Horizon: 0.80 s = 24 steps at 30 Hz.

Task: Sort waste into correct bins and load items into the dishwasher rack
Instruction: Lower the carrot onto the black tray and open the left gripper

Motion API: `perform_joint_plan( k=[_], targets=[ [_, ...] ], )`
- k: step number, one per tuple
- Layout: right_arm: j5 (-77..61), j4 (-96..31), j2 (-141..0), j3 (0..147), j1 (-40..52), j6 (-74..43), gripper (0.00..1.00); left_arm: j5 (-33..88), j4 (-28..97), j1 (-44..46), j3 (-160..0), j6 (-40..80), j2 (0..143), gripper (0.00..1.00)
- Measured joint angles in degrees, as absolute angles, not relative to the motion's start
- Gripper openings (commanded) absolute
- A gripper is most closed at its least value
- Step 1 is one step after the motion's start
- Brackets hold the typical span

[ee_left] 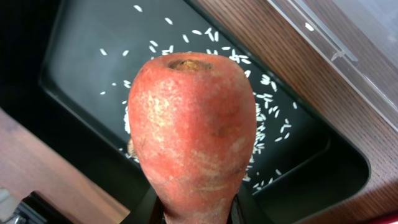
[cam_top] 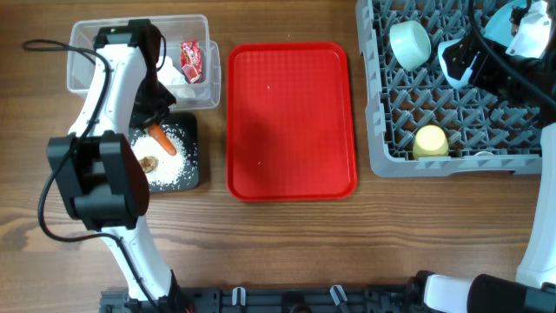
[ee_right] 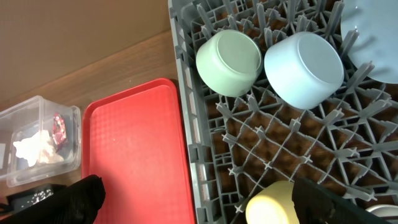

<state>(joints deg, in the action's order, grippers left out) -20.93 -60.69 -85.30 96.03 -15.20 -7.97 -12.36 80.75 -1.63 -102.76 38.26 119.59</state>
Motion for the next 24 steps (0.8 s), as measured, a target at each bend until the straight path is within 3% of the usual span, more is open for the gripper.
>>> perform_joint_plan(
  k=[4, 11, 17, 24],
  targets=[
    [-20.93, -60.69, -85.30, 96.03, -15.20, -7.97, 1.00, -12.45, 82.35, -2.50, -102.78, 39.05, 118.24, 0.04],
    [-20.93, -60.69, -85.30, 96.03, -15.20, -7.97, 1.00, -13.02, 84.44, -3.95, -102.76, 46.28, 117.78, 0.08],
    [-20.88, -60.69, -85.30, 96.03, -15.20, -7.97, 1.00, -13.02, 84.38, -3.88, -101.06, 60.03, 117.73, 0.15],
    [-20.67, -60.69, -85.30, 96.03, -15.20, -7.97, 1.00, -13.02, 82.98, -3.88, -96.47, 74.81, 117.73, 0.16]
  ],
)
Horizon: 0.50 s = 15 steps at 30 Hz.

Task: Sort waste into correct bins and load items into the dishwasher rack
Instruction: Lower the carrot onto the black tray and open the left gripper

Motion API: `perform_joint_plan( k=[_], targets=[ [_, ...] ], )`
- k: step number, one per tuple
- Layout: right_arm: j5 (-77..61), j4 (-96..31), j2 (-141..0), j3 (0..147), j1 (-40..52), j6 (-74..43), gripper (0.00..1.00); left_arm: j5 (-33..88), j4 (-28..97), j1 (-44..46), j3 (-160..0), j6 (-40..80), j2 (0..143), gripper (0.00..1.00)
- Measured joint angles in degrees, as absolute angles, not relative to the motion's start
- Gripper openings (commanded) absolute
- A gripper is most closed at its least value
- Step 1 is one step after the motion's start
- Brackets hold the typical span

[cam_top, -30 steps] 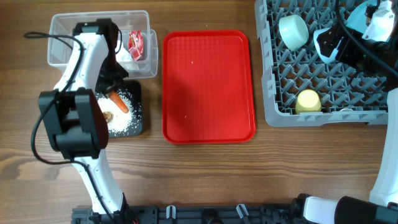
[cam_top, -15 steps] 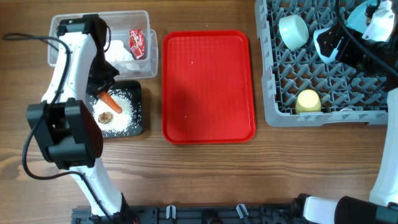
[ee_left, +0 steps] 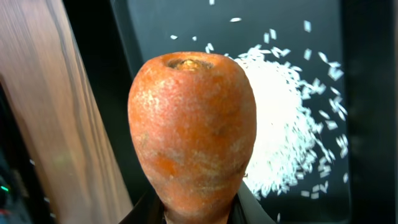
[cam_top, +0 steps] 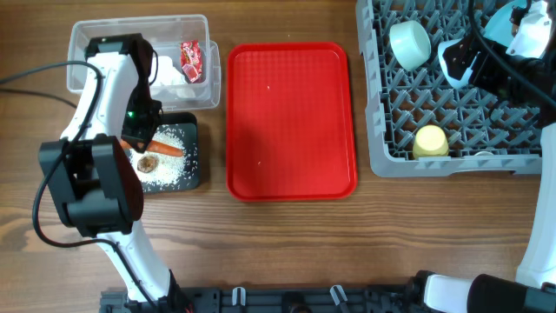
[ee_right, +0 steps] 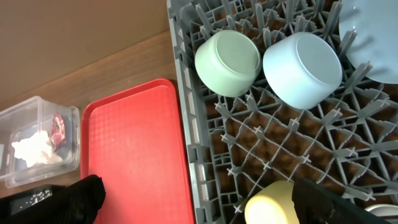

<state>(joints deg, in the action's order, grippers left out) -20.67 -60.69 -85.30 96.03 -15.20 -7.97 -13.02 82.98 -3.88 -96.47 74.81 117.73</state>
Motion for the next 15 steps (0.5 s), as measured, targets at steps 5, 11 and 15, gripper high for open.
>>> perform_joint_plan(
  k=[5, 11, 15],
  targets=[
    [-20.51, -60.69, -85.30, 96.03, -15.20, -7.97, 1.00, -12.56, 78.56, -3.88, -92.99, 79.31, 117.73, 0.33],
    [-20.49, -60.69, -85.30, 96.03, -15.20, -7.97, 1.00, -11.94, 76.55, -3.88, -91.70, 81.41, 117.73, 0.49],
    [-20.49, -60.69, -85.30, 96.03, -15.20, -7.97, 1.00, -11.92, 76.47, -3.88, -91.70, 81.78, 117.73, 0.50]
  ],
)
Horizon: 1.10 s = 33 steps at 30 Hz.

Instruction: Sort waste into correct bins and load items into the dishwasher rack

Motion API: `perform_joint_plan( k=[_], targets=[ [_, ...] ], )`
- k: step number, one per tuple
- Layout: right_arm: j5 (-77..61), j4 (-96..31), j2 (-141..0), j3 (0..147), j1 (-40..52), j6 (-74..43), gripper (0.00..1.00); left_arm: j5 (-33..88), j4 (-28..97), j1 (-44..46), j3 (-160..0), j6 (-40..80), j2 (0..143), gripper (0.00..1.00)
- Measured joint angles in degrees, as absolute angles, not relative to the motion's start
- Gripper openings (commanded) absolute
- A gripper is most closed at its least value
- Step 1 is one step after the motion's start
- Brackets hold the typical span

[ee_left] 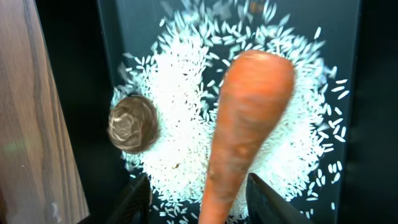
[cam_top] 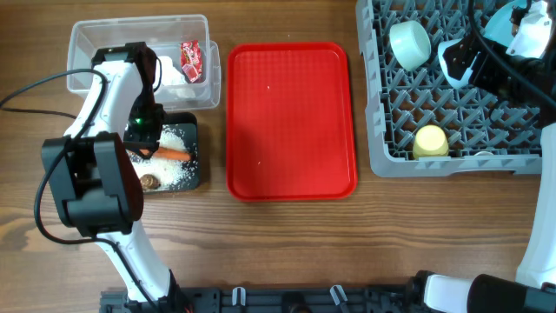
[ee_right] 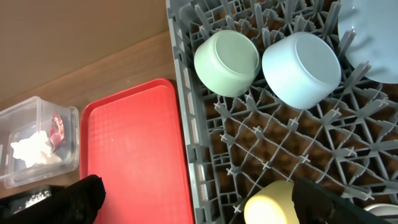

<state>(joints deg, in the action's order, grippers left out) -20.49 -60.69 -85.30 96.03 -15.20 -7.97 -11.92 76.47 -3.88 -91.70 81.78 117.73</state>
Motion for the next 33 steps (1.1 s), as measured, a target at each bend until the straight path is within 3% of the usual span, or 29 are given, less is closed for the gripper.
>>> perform_joint_plan(
  k=[10, 19, 21, 26, 33],
  targets=[
    [-20.51, -60.64, -85.30, 96.03, -15.20, -7.97, 1.00, -11.90, 79.46, -4.29, -91.57, 81.78, 116.60, 0.52],
    [-20.51, -60.45, -85.30, 96.03, -15.20, -7.94, 1.00, -12.56, 78.74, -4.97, -91.39, 75.26, 104.25, 0.93],
    [-20.56, -60.51, -85.30, 96.03, -15.11, -7.46, 1.00, -12.64, 77.56, -4.60, -91.39, 71.24, 100.84, 1.00],
    [-20.78, -60.64, -85.30, 96.03, -12.69, -3.03, 1.00, -12.05, 73.03, 0.10, -91.44, 56.29, 94.67, 1.00],
    [-21.76, -60.64, -85.30, 96.03, -4.49, 6.02, 1.00, -3.77, 63.96, 14.70, -91.44, 27.49, 94.28, 1.00]
  ],
)
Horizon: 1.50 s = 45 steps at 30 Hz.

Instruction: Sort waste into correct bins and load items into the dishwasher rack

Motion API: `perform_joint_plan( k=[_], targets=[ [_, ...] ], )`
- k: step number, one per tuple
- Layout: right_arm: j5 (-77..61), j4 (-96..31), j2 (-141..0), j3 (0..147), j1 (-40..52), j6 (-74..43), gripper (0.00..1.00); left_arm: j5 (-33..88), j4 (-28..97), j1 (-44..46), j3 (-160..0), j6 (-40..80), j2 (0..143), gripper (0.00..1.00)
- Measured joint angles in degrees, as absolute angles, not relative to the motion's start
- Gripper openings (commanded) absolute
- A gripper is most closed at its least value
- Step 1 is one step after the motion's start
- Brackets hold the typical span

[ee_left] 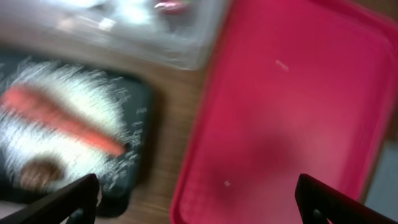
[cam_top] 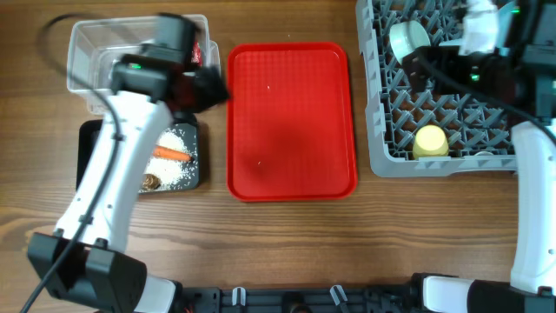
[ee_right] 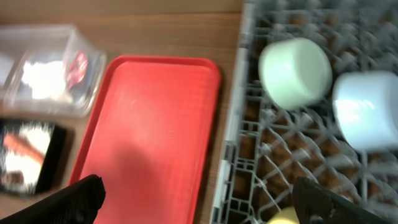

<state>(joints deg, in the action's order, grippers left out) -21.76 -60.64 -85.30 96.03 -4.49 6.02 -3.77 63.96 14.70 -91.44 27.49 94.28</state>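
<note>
The orange carrot [cam_top: 171,154] lies on white rice in the black bin [cam_top: 87,139], beside a small brown lump [cam_top: 150,182]; the left wrist view shows the carrot [ee_left: 59,121] too. My left gripper [cam_top: 208,87] hangs open and empty by the left rim of the red tray [cam_top: 291,187], and its dark fingertips [ee_left: 68,202] stand far apart. My right gripper [ee_right: 205,199] is open and empty over the left part of the grey dishwasher rack [cam_top: 382,161]. The rack holds a green cup [ee_right: 295,71], a pale blue cup [ee_right: 367,109] and a yellow cup [cam_top: 429,142].
A clear plastic bin [cam_top: 87,43] at the back left holds white paper and a red wrapper [ee_right: 79,64]. The left arm runs from the front edge up over the black bin. The right arm crosses above the rack.
My left gripper was open low over the rice with the carrot beneath it; now it is higher and further right, at the tray's left rim. The right gripper has moved left over the rack.
My left gripper held the carrot upright over the black bin, then still held it lower over the rice. Then the carrot lay on the rice with the gripper open. Now the carrot stays in the bin and both grippers are empty.
</note>
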Motion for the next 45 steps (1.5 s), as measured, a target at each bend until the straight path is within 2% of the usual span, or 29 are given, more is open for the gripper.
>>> perform_joint_plan(
  k=[4, 9, 15, 22, 30, 34, 41, 45],
  targets=[
    [-21.96, -60.64, -85.27, 96.03, -2.50, 10.33, 1.00, -3.07, 59.75, 22.13, -91.44, 13.67, 95.39, 1.00],
    [-21.50, -59.07, -83.83, 95.96, -2.57, 11.46, 1.00, -3.11, 54.89, 25.19, -91.44, 7.18, 96.71, 1.00],
    [-21.39, -56.51, -76.12, 95.90, -2.57, 5.10, 1.00, -3.14, 54.81, 25.56, -91.44, 4.91, 96.75, 1.00],
    [-20.58, -56.64, -68.10, 95.92, -2.57, -11.44, 1.00, -3.16, 54.81, 25.56, -91.44, 4.51, 96.75, 1.00],
    [-9.39, -60.47, -68.58, 95.92, -2.57, -12.29, 1.00, -3.16, 54.81, 25.56, -91.44, 4.51, 96.75, 1.00],
    [-5.80, -56.95, -67.79, 93.73, -2.55, -11.68, 1.00, -3.16, 54.81, 25.56, -91.44, 4.51, 96.75, 1.00],
    [-3.81, -29.36, -52.66, 65.52, -2.55, -11.33, 1.00, -3.36, 54.78, 25.56, -91.44, 4.47, 96.75, 1.00],
    [-4.91, -9.54, -34.83, 37.69, -2.55, -13.34, 1.00, -3.53, 54.81, 25.56, -91.44, 4.14, 96.75, 1.00]
  ],
)
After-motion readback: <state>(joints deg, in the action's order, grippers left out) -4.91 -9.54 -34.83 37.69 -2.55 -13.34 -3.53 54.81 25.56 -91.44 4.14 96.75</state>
